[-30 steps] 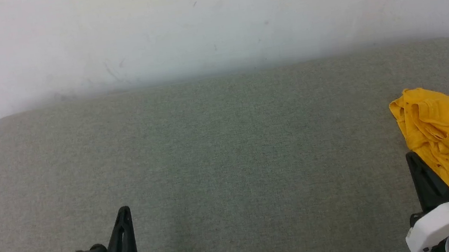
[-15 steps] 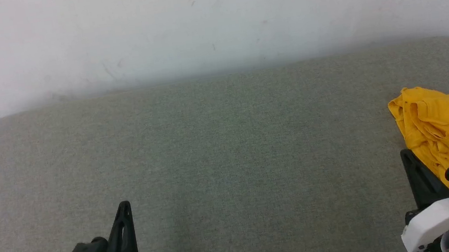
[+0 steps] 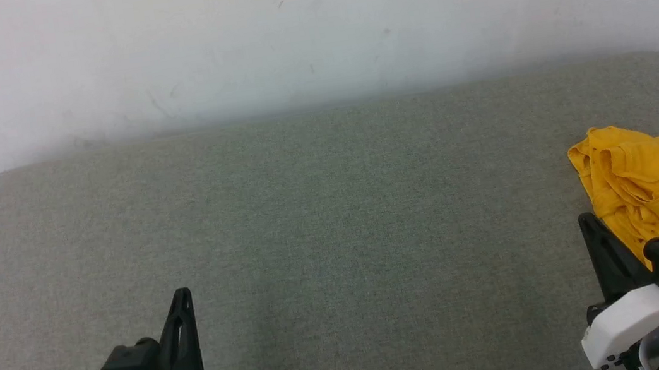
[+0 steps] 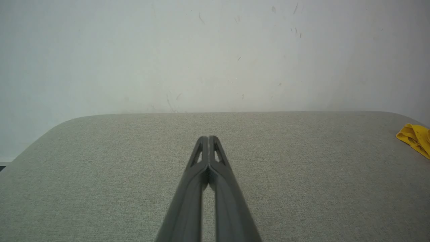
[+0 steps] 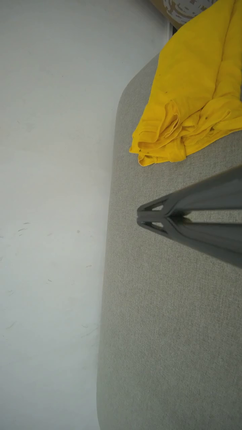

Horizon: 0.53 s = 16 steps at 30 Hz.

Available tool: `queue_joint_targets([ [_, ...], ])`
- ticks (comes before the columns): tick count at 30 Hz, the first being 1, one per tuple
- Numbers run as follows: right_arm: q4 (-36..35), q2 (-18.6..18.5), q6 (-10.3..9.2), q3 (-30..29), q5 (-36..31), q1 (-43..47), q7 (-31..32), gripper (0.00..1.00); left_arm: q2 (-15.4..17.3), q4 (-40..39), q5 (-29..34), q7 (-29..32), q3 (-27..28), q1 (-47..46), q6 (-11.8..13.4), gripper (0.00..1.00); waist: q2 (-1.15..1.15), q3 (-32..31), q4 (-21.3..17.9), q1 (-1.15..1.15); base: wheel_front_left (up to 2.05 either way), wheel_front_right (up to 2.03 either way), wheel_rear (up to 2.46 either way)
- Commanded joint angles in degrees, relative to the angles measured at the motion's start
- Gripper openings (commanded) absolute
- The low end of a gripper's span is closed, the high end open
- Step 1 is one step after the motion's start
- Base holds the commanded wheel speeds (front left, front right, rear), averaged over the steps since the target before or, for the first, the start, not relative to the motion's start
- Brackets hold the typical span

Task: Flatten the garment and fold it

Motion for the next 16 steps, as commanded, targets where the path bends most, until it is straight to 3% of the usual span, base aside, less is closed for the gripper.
queue_joint_targets([
  [1, -0.26, 0.16, -0.08, 0.32, -0.54, -0.69, 0.07, 0.0, -0.42, 0.17, 1.12, 0.37, 0.65, -1.07, -0.55, 0.0, 0.0, 0.02, -0.02, 0.0, 0.0, 0.0, 0.0],
  [16, -0.36, 0.19, -0.1, 1.47, -1.06, -1.45, 0.5, 0.0, -2.05, 0.5, 4.09, 2.12, 2.52, -2.32, -2.25, 0.0, 0.0, 0.19, -0.26, 0.0, 0.0, 0.0, 0.0],
])
